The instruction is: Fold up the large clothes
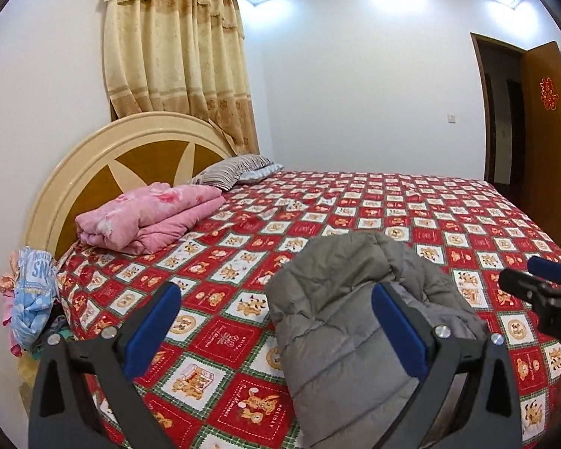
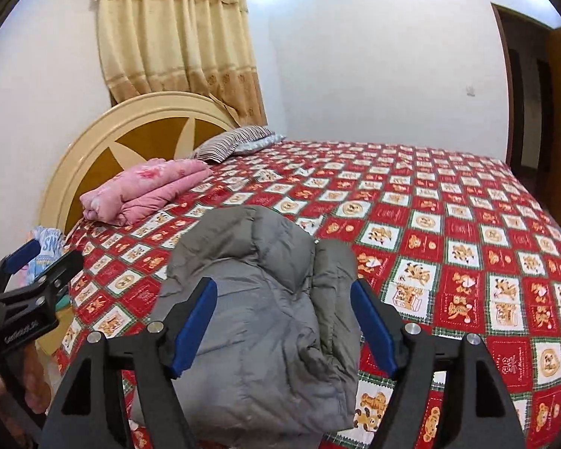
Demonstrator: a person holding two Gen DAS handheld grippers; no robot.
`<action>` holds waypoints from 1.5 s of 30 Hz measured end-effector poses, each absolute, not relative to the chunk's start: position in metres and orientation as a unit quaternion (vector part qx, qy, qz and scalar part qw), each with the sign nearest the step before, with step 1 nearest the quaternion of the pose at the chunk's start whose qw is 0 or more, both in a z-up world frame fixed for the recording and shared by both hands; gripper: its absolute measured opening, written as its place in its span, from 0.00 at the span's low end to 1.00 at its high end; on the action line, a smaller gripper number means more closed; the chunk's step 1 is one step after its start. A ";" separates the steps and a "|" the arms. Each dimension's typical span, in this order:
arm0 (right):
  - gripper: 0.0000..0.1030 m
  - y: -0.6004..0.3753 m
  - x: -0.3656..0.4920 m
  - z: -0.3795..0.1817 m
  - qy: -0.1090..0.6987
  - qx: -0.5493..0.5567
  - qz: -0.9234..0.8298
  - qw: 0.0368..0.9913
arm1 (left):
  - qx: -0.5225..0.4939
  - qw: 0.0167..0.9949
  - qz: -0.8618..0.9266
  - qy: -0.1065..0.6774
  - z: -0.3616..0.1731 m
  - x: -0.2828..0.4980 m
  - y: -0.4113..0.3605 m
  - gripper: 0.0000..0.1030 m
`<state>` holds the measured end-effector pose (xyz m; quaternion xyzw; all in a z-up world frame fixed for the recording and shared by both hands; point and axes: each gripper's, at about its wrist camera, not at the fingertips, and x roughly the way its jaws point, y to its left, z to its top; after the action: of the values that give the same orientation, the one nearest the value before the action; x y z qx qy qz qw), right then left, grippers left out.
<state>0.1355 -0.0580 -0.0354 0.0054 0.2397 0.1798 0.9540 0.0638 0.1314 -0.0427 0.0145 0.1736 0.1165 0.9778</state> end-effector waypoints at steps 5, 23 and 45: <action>0.72 -0.056 0.120 -0.026 0.227 0.003 0.185 0.956 | 0.013 0.980 0.112 0.164 -0.040 0.057 0.130 1.00; 0.73 -0.053 0.112 -0.028 0.230 -0.001 0.192 0.954 | 0.010 0.981 0.108 0.163 -0.039 0.054 0.130 1.00; 0.73 -0.048 0.112 -0.031 0.236 0.000 0.198 0.951 | 0.010 0.981 0.107 0.165 -0.038 0.054 0.131 1.00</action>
<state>0.1120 -0.0485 -0.0315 0.0002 0.2361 0.1976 0.9514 0.0537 0.1312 -0.0385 0.0096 0.1645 0.1069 0.9805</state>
